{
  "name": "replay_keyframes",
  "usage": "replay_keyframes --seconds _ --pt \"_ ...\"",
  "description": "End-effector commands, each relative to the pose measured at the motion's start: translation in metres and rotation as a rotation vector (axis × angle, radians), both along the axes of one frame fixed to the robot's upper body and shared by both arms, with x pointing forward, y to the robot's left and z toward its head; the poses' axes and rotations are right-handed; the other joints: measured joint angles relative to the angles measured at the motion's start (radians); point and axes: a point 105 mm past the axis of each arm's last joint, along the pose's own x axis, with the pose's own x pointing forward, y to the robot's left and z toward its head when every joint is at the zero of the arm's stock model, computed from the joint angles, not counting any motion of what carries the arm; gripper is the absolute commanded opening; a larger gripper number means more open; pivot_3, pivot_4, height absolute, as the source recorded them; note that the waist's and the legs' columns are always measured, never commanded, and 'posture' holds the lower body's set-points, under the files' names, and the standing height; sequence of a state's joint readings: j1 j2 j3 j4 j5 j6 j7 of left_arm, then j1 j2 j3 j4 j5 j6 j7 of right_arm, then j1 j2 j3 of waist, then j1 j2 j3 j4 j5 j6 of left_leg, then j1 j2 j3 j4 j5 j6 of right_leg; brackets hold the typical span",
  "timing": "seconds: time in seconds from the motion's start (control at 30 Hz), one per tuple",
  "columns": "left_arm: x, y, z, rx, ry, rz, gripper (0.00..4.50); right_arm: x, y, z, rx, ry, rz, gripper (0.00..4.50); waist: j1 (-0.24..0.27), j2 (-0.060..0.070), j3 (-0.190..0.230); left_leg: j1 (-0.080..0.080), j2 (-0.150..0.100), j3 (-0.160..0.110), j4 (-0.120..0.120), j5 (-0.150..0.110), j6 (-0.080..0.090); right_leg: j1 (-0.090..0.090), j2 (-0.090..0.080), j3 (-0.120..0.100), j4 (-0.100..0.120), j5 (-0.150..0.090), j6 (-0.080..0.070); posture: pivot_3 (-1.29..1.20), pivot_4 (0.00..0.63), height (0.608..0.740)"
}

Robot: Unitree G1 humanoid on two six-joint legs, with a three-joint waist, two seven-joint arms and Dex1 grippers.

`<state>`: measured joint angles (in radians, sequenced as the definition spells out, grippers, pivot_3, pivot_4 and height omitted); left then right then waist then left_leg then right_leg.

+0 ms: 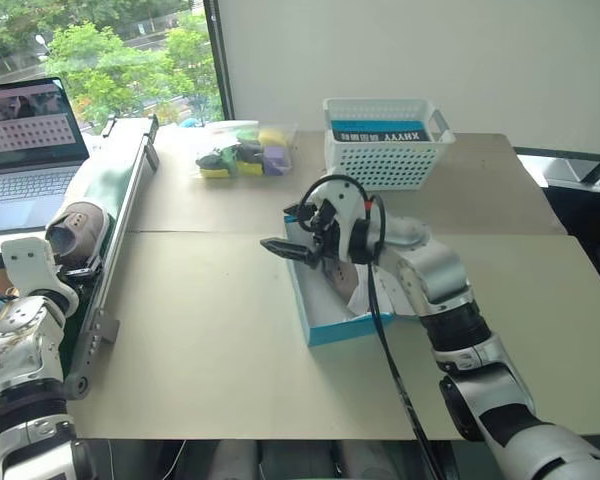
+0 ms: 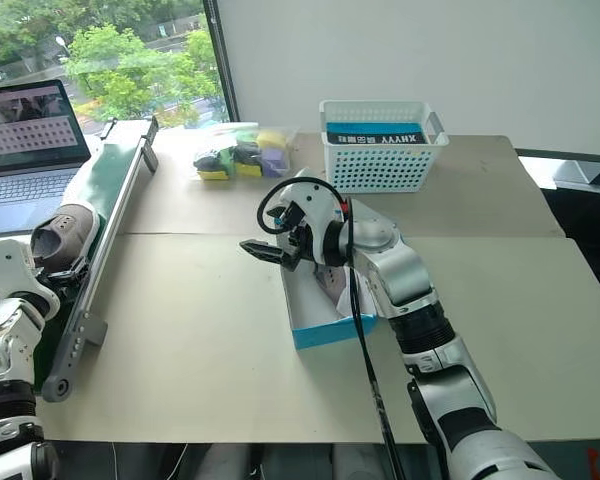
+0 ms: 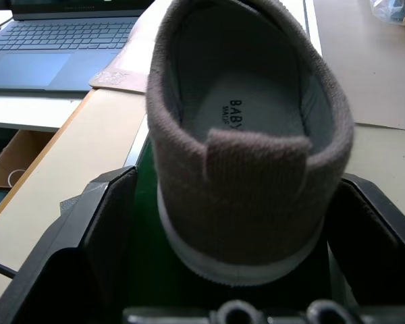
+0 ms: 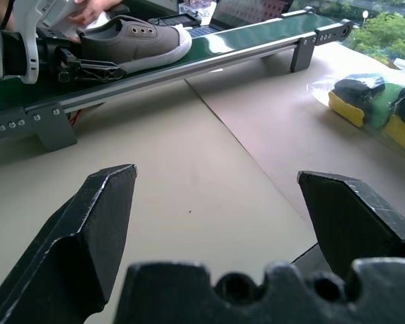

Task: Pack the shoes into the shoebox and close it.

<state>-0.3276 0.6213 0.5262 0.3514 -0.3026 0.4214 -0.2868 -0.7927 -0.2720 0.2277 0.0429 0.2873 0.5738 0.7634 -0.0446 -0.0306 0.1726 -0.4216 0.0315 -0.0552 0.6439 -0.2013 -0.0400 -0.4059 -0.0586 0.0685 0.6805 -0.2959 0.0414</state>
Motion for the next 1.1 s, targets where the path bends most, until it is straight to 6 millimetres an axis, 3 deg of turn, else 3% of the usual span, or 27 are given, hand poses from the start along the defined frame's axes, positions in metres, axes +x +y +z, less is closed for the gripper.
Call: replay_keyframes --seconds 0.03,0.23,0.4,0.57,0.73,0.87,0.97,1.1 --pt "0.002 -0.001 0.012 -0.001 -0.036 -0.006 2.66 -0.005 0.000 0.016 0.015 -0.058 0.014 4.50 0.002 0.000 0.000 0.001 0.000 0.000 0.000 0.000 0.000 0.000 0.000 0.000 0.000 0.000 0.000 0.00 0.150 0.740" --pt "0.020 -0.037 0.059 0.034 -0.171 -0.113 2.44 -0.007 0.000 0.020 0.069 -0.011 0.017 4.50 0.010 0.000 0.000 0.001 0.000 -0.001 0.000 0.000 0.000 0.001 0.000 -0.001 0.000 0.000 0.000 0.00 0.150 0.740" --pt "0.038 -0.103 0.105 0.068 -0.297 -0.308 2.44 -0.002 -0.005 0.046 0.304 0.183 -0.008 4.50 0.010 -0.001 0.000 -0.002 0.000 -0.002 0.000 0.000 0.000 0.000 0.000 -0.002 0.001 0.000 0.000 0.00 0.150 0.740" --pt "0.050 -0.171 0.135 0.038 -0.377 -0.475 2.44 0.025 -0.022 0.078 0.538 0.277 -0.149 4.50 0.003 -0.001 0.000 -0.002 -0.001 -0.001 0.000 0.000 0.000 0.000 0.000 -0.001 0.002 0.000 0.000 0.00 0.150 0.740" --pt "0.042 -0.253 0.143 -0.001 -0.419 -0.666 2.44 0.049 -0.045 0.077 0.660 0.422 -0.340 4.50 0.001 -0.001 0.000 -0.002 -0.001 -0.001 -0.001 0.000 0.000 0.000 0.000 -0.001 0.004 0.000 0.000 0.00 0.150 0.740" --pt "0.024 -0.310 0.136 -0.076 -0.410 -0.813 2.44 0.051 -0.056 0.078 0.725 0.464 -0.381 4.50 0.002 -0.001 0.000 -0.004 -0.001 0.000 -0.001 0.000 0.000 -0.001 -0.001 -0.001 0.002 0.000 0.000 0.00 0.150 0.740" --pt "0.015 -0.332 0.132 -0.125 -0.400 -0.868 2.44 0.051 -0.060 0.077 0.741 0.478 -0.404 4.50 -0.004 0.000 0.000 -0.004 0.000 0.001 -0.001 0.000 0.000 -0.001 -0.001 0.000 0.002 0.000 0.000 0.00 0.150 0.740" --pt "0.010 -0.341 0.129 -0.150 -0.383 -0.890 2.44 0.050 -0.064 0.075 0.756 0.484 -0.426 4.50 -0.005 0.000 0.000 -0.003 0.000 0.002 -0.001 0.000 0.000 -0.001 0.000 0.001 0.002 0.000 0.000 0.00 0.150 0.740"
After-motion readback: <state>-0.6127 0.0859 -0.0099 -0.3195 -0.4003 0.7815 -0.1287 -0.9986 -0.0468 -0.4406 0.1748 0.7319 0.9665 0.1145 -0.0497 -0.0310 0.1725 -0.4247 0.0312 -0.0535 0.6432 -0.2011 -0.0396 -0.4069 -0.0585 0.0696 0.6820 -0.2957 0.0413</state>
